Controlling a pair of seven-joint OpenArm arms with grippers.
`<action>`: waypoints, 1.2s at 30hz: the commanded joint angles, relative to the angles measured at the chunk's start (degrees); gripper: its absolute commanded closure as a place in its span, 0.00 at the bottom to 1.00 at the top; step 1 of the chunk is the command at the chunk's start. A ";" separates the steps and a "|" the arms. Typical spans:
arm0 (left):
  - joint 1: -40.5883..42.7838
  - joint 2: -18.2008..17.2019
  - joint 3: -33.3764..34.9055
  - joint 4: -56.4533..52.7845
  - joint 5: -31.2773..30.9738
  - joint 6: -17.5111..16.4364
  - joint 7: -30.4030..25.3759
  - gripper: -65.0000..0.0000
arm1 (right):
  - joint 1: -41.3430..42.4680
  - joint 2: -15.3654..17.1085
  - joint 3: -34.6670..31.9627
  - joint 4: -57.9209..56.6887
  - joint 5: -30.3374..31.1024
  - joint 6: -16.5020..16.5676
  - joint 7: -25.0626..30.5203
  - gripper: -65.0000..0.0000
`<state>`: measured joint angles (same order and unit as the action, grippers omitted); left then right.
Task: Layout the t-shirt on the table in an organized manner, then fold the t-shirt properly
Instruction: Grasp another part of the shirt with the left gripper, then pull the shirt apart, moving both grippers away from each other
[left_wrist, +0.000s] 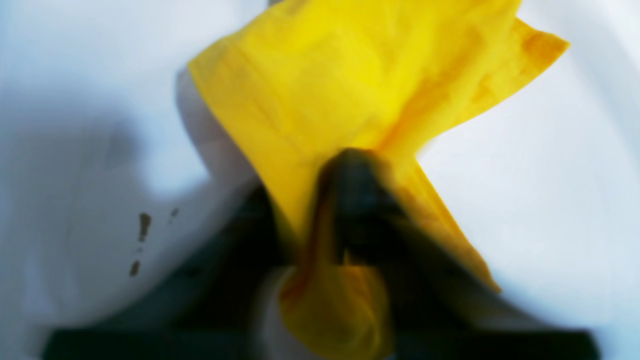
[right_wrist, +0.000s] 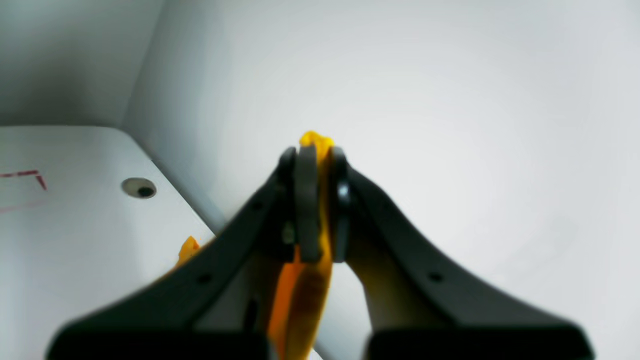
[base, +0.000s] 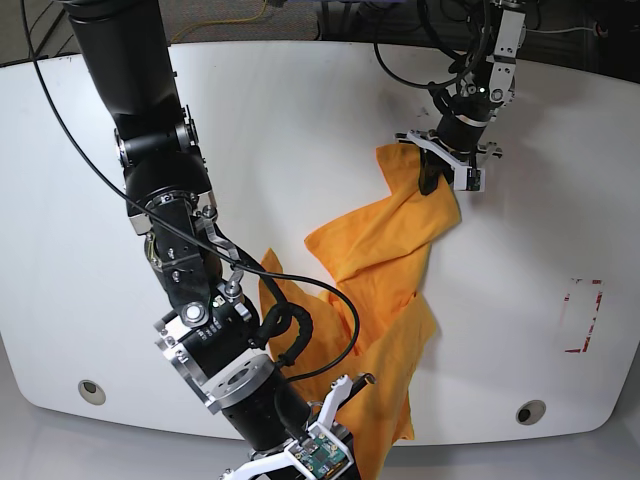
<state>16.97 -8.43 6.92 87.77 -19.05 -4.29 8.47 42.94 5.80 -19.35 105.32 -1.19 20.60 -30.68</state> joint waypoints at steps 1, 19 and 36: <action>-1.28 -0.23 -0.46 1.07 -0.25 -0.14 1.33 1.00 | 1.68 -0.04 1.38 0.84 -0.17 -0.95 1.53 0.99; 1.36 -2.61 -14.96 15.31 -0.25 -7.79 5.38 1.00 | -0.70 1.71 11.13 -0.22 -0.52 3.09 -2.07 0.99; -1.81 -6.12 -29.03 24.54 -0.25 -12.10 7.75 1.00 | 2.82 7.34 18.08 -10.15 -0.52 3.09 -2.07 0.99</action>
<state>17.06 -13.41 -21.43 110.06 -18.74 -16.78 18.33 42.33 12.19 -1.89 95.26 -2.17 24.27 -35.03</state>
